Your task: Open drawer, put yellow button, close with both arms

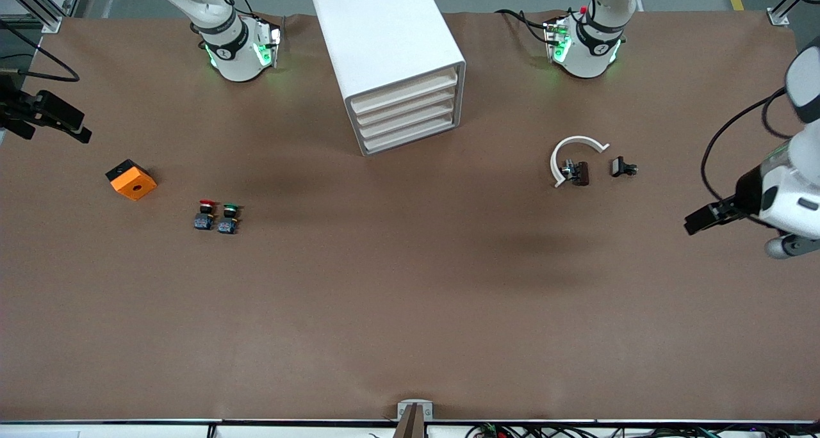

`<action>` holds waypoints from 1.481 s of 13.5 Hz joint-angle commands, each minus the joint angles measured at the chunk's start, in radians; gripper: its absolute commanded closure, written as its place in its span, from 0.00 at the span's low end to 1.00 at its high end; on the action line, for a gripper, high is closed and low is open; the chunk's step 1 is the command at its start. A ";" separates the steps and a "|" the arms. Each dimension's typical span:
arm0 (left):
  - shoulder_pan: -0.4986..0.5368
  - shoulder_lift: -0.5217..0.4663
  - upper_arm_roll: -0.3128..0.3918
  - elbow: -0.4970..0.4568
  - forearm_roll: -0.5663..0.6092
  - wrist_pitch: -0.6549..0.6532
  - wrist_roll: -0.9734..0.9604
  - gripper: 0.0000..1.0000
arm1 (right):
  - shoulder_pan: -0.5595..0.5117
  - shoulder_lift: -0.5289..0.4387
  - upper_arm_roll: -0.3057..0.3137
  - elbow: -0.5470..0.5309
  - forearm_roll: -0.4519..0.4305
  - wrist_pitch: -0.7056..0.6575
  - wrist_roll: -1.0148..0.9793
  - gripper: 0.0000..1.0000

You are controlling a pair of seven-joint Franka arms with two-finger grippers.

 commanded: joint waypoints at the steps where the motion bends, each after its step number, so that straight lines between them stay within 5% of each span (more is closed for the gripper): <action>1: 0.019 -0.055 -0.009 0.050 -0.016 -0.077 0.059 0.00 | -0.017 0.004 0.015 0.018 -0.003 -0.015 -0.015 0.00; 3: -0.048 -0.126 0.090 0.043 -0.090 -0.122 0.140 0.00 | -0.017 0.004 0.015 0.018 -0.003 -0.013 -0.015 0.00; 6: -0.388 -0.238 0.472 -0.012 -0.203 -0.148 0.265 0.00 | -0.015 0.004 0.015 0.018 -0.004 -0.015 -0.015 0.00; 7: -0.470 -0.271 0.552 -0.048 -0.204 -0.149 0.278 0.00 | -0.015 0.004 0.015 0.018 -0.004 -0.015 -0.015 0.00; 12: -0.504 -0.445 0.566 -0.235 -0.235 -0.151 0.303 0.00 | -0.017 0.004 0.015 0.019 -0.004 -0.013 -0.015 0.00; 20: -0.491 -0.428 0.576 -0.245 -0.223 -0.134 0.370 0.00 | -0.015 0.004 0.017 0.019 -0.012 -0.015 -0.017 0.00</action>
